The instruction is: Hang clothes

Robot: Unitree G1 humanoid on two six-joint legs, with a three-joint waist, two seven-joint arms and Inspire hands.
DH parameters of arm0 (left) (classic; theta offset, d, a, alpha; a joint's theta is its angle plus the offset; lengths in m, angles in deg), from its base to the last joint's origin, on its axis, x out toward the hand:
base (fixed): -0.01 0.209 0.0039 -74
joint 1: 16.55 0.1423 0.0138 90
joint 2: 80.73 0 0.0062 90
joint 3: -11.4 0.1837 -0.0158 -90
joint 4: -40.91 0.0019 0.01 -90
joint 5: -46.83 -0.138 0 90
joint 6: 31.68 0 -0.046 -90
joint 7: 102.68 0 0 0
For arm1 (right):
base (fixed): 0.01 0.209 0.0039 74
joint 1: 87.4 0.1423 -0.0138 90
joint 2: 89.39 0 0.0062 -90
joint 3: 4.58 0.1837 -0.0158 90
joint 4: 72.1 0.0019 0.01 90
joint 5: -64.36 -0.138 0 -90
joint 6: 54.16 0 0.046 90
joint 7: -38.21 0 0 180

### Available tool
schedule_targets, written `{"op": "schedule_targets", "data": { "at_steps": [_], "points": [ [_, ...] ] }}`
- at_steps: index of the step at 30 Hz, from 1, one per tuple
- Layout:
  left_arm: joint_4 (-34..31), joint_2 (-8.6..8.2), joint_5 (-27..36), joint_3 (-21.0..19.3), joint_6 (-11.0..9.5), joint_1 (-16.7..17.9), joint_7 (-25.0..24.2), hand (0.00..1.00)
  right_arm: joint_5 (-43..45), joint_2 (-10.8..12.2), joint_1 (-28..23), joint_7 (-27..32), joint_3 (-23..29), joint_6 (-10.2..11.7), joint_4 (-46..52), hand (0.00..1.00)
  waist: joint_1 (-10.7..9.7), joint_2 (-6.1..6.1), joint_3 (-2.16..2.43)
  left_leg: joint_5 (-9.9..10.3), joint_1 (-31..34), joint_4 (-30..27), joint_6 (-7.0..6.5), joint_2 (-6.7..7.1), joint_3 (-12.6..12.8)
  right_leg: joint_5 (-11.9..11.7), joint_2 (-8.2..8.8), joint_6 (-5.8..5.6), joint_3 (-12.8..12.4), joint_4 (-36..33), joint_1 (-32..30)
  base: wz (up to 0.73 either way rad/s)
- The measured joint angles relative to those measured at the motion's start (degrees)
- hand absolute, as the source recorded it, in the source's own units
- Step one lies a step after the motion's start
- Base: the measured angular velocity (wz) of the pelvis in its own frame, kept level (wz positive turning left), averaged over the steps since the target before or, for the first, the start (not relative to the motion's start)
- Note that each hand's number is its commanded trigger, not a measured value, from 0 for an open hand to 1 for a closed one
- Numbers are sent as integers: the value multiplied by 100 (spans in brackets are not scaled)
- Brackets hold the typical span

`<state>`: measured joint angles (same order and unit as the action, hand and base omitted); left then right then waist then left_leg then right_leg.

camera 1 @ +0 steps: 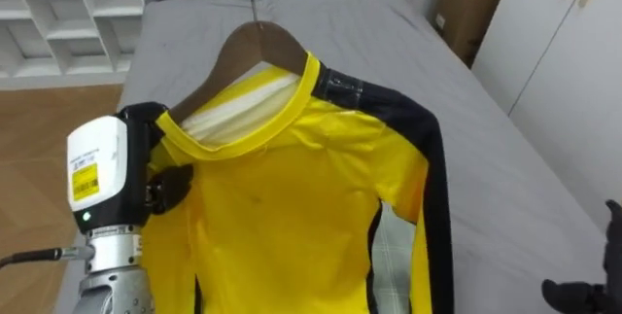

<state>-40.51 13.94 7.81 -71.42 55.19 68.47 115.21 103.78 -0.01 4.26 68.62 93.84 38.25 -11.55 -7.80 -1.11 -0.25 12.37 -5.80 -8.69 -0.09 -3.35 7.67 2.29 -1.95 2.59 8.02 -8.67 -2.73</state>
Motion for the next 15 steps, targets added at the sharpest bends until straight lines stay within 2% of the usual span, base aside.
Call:
{"op": "schedule_targets", "data": {
  "at_steps": [4, 6, 10, 15],
  "points": [
    [-31, -13, 1, -34, 75, 9, -137, 100, 342, -2, 4, -51, -51, -21, 464, 0, 108, -4, -3, 0, -137, 2, -2, 19, 5, 38, 34, -39, 4, 0, 166, 1],
    [-50, -28, -2, -40, 77, 9, -138, 100, 397, -6, -2, -53, -45, -73, 833, 0, 152, -2, -3, 5, -141, 8, -10, 88, 12, 111, 67, -59, -3, -6, 169, 2],
    [-51, -164, 11, -30, 77, 9, -139, 100, 557, -20, -1, -50, -53, -81, 1292, 0, 202, -2, -1, 1, -183, 28, -15, 83, 13, 160, 57, -40, -8, -113, 170, 5],
    [-53, -188, 7, -29, 76, 9, -139, 100, 600, -65, 0, -44, -64, -85, 1402, 0, 251, -4, 0, 1, -182, -4, -15, 82, 15, 162, 58, -39, -15, -131, 169, -2]
  ]
}}
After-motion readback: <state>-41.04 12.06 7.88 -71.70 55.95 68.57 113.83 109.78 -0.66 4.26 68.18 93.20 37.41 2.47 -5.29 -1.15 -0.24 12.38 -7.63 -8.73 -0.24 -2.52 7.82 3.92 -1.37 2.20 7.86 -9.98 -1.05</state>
